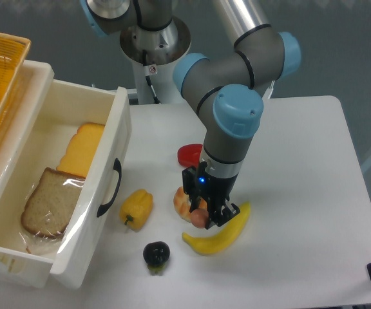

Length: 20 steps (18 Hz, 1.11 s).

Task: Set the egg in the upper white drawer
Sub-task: 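Close the gripper on the small egg beside the donut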

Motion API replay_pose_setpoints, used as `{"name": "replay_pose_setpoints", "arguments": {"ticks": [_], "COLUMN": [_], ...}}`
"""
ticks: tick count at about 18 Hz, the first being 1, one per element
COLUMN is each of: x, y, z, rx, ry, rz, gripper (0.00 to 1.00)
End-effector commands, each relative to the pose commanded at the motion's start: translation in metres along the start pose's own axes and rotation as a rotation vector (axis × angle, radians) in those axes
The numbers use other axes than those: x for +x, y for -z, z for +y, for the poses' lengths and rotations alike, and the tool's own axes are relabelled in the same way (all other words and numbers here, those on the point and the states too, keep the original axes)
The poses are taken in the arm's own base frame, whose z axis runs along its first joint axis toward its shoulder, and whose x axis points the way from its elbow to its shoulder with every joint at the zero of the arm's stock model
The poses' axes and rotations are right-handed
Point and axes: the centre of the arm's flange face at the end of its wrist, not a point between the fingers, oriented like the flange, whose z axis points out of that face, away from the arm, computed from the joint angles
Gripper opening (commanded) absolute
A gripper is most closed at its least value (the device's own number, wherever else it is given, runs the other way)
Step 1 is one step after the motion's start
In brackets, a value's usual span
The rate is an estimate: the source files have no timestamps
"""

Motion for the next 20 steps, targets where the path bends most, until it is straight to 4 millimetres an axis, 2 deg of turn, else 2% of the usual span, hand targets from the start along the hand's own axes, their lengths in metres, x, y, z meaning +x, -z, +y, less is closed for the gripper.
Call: {"name": "replay_pose_setpoints", "arguments": {"ticks": [12, 17, 20], "x": [0.000, -0.001, 0.002], "y": [-0.001, 0.008, 0.019], "z": [-0.006, -0.011, -0.015], "rx": [0.002, 0.008, 0.018], "ry": [0.004, 0.049, 0.046], "rz": [0.000, -0.015, -0.030], "gripper": [0.16, 0.16, 0.16]}}
